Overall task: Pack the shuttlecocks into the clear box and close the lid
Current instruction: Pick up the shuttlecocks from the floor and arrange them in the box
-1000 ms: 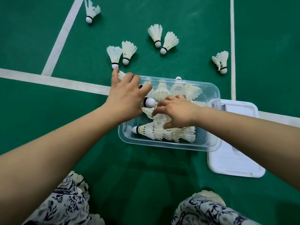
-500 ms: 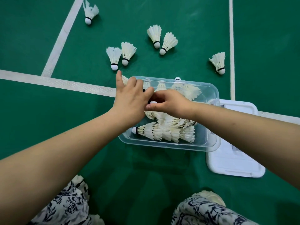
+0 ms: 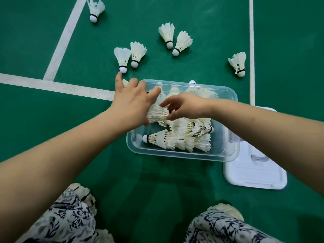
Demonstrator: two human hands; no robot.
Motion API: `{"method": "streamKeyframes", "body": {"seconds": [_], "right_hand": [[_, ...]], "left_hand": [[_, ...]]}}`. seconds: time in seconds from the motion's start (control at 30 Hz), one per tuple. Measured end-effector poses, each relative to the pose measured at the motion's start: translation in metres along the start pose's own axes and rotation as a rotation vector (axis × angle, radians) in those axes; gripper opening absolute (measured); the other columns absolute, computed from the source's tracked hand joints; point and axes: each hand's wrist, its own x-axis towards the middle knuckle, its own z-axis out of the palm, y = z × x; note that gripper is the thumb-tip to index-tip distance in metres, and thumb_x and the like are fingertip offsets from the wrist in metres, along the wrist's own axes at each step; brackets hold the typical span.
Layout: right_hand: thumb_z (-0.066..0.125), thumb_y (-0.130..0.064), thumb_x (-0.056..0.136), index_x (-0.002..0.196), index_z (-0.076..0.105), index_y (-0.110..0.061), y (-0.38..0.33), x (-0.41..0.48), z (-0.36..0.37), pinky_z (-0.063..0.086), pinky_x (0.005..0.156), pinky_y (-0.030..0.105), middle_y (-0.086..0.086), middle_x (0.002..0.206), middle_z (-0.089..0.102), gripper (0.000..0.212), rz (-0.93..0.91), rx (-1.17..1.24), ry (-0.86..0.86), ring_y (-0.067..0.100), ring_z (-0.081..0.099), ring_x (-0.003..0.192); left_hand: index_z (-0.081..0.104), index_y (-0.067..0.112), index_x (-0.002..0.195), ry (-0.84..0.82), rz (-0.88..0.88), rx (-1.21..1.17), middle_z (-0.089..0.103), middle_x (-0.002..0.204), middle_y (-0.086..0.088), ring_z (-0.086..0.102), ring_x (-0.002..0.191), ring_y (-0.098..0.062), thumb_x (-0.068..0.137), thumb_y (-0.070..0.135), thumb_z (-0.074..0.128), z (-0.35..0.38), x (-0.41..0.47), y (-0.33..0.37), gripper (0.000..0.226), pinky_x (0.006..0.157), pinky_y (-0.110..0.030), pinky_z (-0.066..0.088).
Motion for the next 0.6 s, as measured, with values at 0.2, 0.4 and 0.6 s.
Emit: {"method": "streamKeyframes", "body": {"seconds": [0.2, 0.4, 0.6], "right_hand": [[0.071, -0.022, 0.077, 0.121, 0.051, -0.018, -0.024, 0.013, 0.009, 0.04, 0.066, 0.019, -0.004, 0.095, 0.057, 0.048, -0.069, -0.144, 0.034, 0.015, 0.054, 0.084], [0.074, -0.02, 0.073, 0.107, 0.055, -0.014, -0.031, 0.02, 0.014, 0.034, 0.062, 0.02, -0.001, 0.089, 0.053, 0.039, -0.122, -0.194, 0.103, 0.016, 0.049, 0.081], [0.072, -0.033, 0.074, 0.087, 0.045, -0.018, -0.009, 0.021, 0.019, 0.033, 0.073, 0.028, -0.001, 0.087, 0.046, 0.033, 0.017, -0.489, 0.044, 0.019, 0.043, 0.086]], "left_hand": [[0.041, 0.021, 0.121, 0.147, -0.06, -0.091, 0.051, 0.107, -0.013, 0.044, 0.11, -0.032, 0.08, 0.029, 0.064, -0.001, 0.003, -0.004, 0.047, 0.108, -0.059, 0.008], [0.038, 0.02, 0.124, 0.114, -0.101, -0.089, 0.047, 0.11, -0.015, 0.041, 0.112, -0.033, 0.083, 0.01, 0.052, -0.013, 0.003, -0.006, 0.044, 0.107, -0.061, 0.01], [0.039, 0.018, 0.124, 0.14, -0.08, -0.089, 0.047, 0.107, -0.015, 0.041, 0.109, -0.033, 0.085, 0.0, 0.039, -0.015, -0.002, -0.003, 0.044, 0.107, -0.06, 0.009]]}}
